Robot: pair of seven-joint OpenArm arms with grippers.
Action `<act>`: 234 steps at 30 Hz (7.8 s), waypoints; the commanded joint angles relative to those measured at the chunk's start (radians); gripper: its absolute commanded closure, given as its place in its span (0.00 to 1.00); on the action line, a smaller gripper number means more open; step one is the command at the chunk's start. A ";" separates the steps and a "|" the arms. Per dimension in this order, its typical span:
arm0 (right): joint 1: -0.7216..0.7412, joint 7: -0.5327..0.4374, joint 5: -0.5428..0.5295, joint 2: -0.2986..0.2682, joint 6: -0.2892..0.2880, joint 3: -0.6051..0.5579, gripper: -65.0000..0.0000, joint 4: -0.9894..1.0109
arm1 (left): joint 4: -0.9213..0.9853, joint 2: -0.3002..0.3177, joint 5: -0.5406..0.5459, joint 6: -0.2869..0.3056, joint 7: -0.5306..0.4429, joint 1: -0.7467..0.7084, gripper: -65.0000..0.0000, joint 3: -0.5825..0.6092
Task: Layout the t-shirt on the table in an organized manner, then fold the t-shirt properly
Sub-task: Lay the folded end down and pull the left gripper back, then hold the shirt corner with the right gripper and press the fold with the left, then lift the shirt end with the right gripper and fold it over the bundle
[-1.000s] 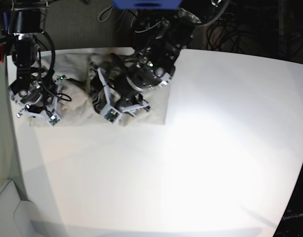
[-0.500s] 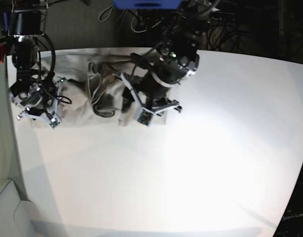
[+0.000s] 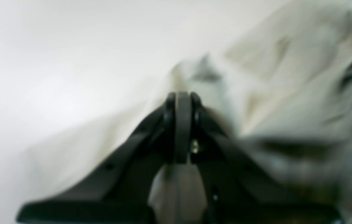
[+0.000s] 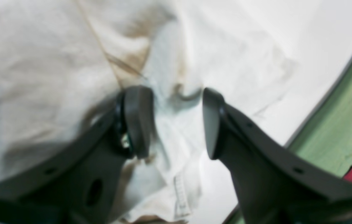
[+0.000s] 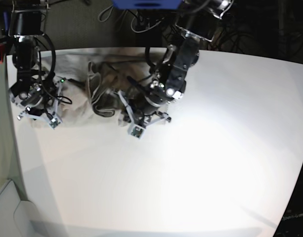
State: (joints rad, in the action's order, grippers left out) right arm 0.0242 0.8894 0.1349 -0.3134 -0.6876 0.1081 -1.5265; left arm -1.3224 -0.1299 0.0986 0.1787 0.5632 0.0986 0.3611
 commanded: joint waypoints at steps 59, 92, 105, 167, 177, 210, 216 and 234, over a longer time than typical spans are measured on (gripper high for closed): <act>-0.017 -0.005 -0.001 0.053 -0.011 0.292 0.57 -0.131 | -0.134 0.233 0.286 0.008 -0.009 0.022 0.98 0.192; -0.039 0.001 0.001 0.046 -0.011 0.327 0.57 -0.210 | 0.132 0.180 0.447 0.006 -0.256 0.154 0.98 0.189; 0.001 0.101 -0.002 0.121 -0.011 0.381 0.57 -0.254 | 0.119 0.299 0.491 0.006 -0.213 0.089 0.98 0.187; 0.090 0.345 -0.367 0.265 -0.011 0.606 1.00 0.051 | -0.061 0.359 0.501 0.015 -0.144 0.026 0.98 -0.121; 0.096 0.345 -0.369 0.265 -0.011 0.606 1.00 0.045 | -0.045 0.350 0.491 0.006 0.062 -0.021 0.98 -0.334; -0.046 0.379 -0.430 0.334 -0.011 -0.061 1.00 -0.469 | 0.117 0.269 0.490 0.006 0.060 0.005 0.98 -0.331; 0.064 0.380 -0.429 0.395 -0.011 -0.276 1.00 -0.423 | 0.117 0.269 0.490 0.008 0.060 -0.001 0.98 -0.331; 0.124 0.265 -0.427 0.397 -0.011 -0.436 1.00 -0.170 | 0.077 0.312 0.499 0.008 0.068 -0.067 0.98 -0.342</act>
State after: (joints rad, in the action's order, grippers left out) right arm 0.1242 1.1755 -0.2779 0.0788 -0.6876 -0.3302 -1.6756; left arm -1.2427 0.1722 0.6331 0.2062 0.5842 0.0338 0.0212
